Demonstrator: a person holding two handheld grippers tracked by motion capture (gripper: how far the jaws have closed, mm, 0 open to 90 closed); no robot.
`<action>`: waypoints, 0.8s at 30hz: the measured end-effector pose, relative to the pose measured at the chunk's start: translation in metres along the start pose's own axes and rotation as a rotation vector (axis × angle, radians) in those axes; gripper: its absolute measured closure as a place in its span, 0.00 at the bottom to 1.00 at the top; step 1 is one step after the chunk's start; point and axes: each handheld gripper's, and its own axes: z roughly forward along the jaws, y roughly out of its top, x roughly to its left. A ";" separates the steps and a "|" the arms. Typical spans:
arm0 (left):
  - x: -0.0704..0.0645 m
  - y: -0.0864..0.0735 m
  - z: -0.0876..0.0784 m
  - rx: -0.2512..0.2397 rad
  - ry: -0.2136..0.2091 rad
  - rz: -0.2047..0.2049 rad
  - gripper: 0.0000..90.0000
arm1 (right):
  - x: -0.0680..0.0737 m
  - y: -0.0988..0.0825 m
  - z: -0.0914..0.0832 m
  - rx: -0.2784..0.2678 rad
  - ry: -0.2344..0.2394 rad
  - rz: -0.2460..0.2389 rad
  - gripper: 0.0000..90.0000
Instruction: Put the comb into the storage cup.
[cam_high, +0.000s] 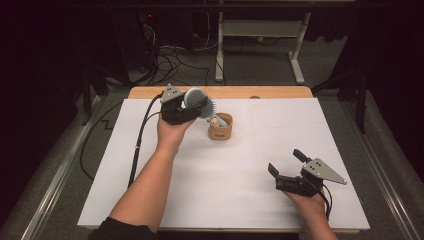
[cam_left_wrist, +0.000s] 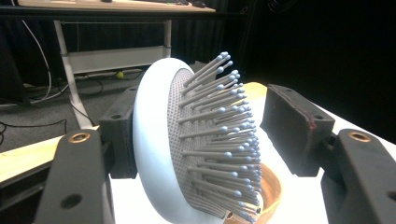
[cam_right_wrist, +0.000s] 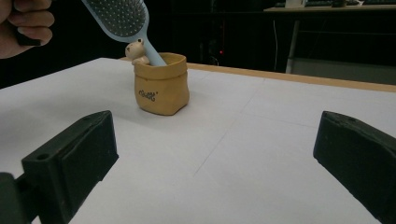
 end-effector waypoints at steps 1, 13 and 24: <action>0.000 0.000 0.000 0.001 0.001 0.002 0.38 | 0.000 0.000 0.000 0.001 0.001 0.000 0.00; 0.003 -0.001 0.000 0.012 0.002 0.007 0.33 | 0.000 0.000 0.001 0.002 0.000 -0.002 0.00; 0.004 -0.002 0.000 0.008 -0.004 0.009 0.29 | 0.000 0.000 0.001 0.000 -0.002 -0.001 0.00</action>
